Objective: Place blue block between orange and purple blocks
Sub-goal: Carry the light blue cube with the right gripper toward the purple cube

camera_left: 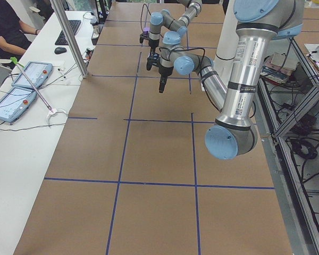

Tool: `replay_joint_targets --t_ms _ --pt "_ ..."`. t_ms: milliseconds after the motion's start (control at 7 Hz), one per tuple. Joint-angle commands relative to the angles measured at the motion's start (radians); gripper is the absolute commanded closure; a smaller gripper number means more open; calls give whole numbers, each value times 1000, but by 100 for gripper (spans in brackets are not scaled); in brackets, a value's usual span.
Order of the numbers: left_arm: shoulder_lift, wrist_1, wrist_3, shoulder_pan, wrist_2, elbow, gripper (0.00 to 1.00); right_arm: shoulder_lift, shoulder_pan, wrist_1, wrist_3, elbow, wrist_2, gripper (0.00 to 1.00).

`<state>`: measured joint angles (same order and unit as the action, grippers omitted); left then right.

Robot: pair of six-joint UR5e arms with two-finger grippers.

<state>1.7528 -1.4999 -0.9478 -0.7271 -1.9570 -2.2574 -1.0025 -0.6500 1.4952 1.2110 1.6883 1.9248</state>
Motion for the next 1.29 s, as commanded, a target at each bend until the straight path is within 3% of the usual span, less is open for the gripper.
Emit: replay_joint_targets --t_ms 0,429,1143 --pt "-1 3 -2 0 1 -4 0 -227 -175 -4 -208 123 152 97" --pt "1 3 -20 3 4 -4 0 -524 -394 -139 -497 134 301 96" --pt "1 3 -22 6 6 -4 0 -605 -424 -154 -536 88 339 91"
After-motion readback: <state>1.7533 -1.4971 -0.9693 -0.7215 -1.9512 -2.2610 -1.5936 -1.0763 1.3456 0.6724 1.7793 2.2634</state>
